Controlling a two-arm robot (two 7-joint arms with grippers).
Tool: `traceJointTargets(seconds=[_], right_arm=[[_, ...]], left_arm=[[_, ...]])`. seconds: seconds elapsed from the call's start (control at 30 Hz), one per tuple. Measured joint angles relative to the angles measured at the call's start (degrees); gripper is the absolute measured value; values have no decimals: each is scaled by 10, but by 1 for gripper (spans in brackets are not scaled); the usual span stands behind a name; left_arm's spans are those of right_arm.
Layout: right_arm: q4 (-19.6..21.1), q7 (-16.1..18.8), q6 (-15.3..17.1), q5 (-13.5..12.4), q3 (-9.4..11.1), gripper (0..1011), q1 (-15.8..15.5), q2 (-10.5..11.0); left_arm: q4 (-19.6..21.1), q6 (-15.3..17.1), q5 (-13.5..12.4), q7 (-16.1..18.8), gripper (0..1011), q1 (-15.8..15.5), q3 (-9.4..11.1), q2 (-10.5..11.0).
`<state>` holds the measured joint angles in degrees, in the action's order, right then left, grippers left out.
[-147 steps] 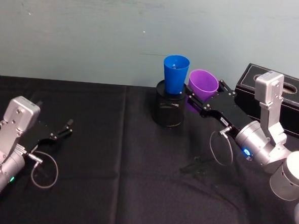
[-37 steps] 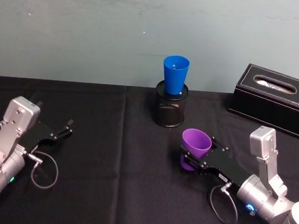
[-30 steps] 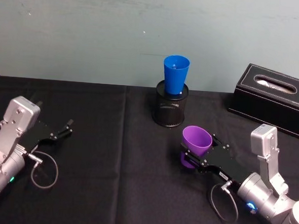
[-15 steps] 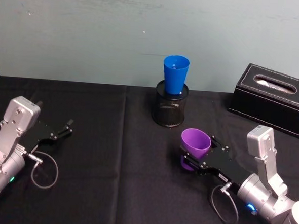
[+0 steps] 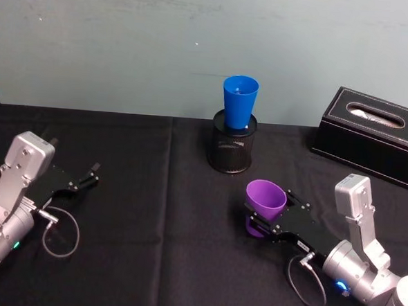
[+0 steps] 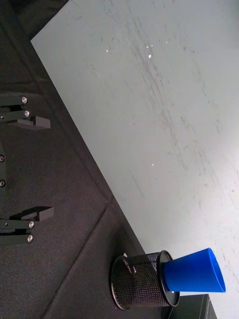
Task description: Pick up one cup with a gripper and tap it against the other cup.
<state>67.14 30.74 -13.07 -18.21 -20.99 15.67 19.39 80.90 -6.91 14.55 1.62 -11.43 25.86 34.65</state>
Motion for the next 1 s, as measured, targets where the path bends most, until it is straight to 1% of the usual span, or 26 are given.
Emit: traceJointTargets(seconds=[1.0], right_arm=[[1,1,0,-1,0,739,0,0]], left_arm=[[0,0,0,0,1011,0,0,0]])
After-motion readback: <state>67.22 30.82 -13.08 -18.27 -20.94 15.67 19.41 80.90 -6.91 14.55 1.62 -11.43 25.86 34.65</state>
